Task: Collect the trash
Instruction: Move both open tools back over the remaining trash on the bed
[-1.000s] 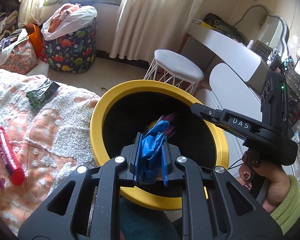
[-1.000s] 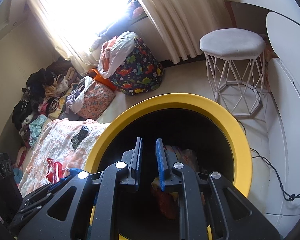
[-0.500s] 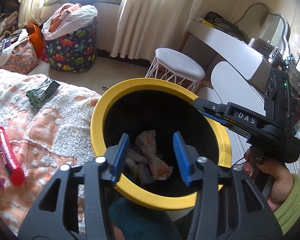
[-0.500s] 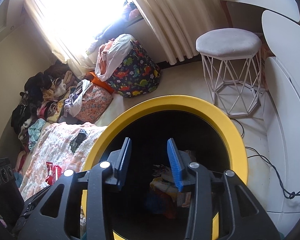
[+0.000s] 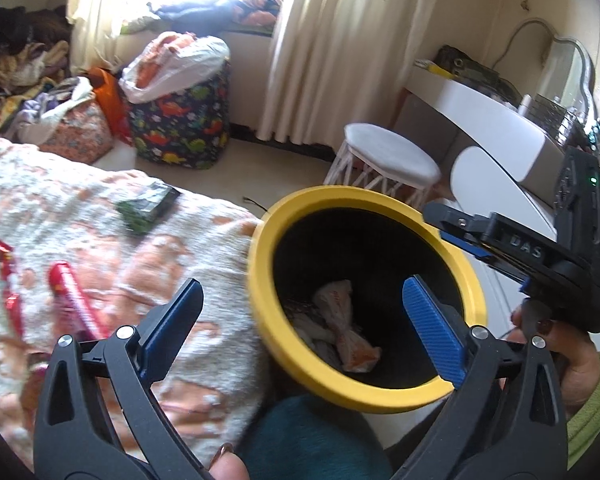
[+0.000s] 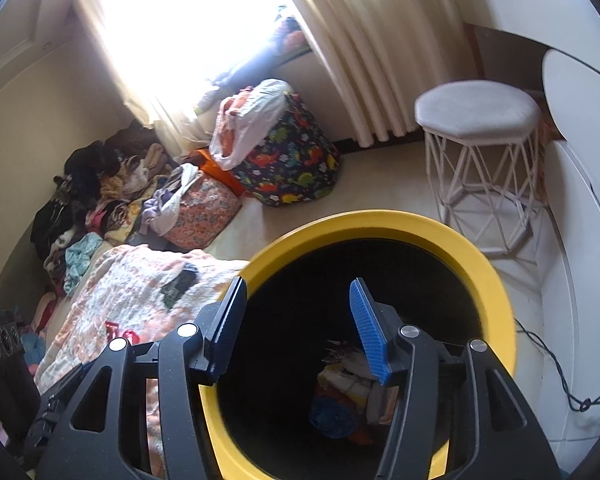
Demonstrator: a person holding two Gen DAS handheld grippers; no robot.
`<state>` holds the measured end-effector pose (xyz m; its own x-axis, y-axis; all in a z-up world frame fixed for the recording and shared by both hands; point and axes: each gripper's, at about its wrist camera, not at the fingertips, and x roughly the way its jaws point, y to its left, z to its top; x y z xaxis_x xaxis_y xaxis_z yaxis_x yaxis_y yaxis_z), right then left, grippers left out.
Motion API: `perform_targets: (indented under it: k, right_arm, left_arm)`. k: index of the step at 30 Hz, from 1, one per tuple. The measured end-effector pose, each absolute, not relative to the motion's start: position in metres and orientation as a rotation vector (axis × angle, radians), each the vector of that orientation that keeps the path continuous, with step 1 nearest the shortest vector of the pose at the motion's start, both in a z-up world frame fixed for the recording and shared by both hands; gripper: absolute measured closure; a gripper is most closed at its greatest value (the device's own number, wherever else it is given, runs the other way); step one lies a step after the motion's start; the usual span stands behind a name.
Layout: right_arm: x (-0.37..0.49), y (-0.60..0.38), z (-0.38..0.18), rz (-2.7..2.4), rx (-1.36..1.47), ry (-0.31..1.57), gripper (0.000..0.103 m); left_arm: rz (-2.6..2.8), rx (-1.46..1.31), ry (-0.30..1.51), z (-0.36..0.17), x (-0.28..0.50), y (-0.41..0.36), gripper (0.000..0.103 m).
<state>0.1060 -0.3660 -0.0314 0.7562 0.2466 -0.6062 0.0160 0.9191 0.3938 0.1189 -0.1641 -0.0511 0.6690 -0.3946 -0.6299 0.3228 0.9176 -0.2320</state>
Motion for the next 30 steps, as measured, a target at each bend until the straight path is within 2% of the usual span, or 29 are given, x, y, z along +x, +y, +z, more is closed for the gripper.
perform_targets:
  k: [8,15,19,30]
  right_arm:
    - [0.104,-0.333,-0.021,0.212,0.336,0.677,0.048]
    - [0.1,-0.303,-0.016,0.272,0.279,0.658,0.038]
    - [0.097,-0.289,-0.015,0.299,0.25,0.659,0.035]
    - [0.091,-0.239,-0.022,0.393,0.178,0.702,0.034]
  left_arm:
    - [-0.317,-0.137,0.682,-0.037,0.114,-0.124,0.011]
    - [-0.251,-0.191,0.656,-0.031,0.113,-0.091,0.011]
    - [-0.216,-0.209,0.645,-0.029,0.111,-0.074,0.011]
    - [-0.111,-0.264,0.655,-0.036,0.103,-0.017,0.011]
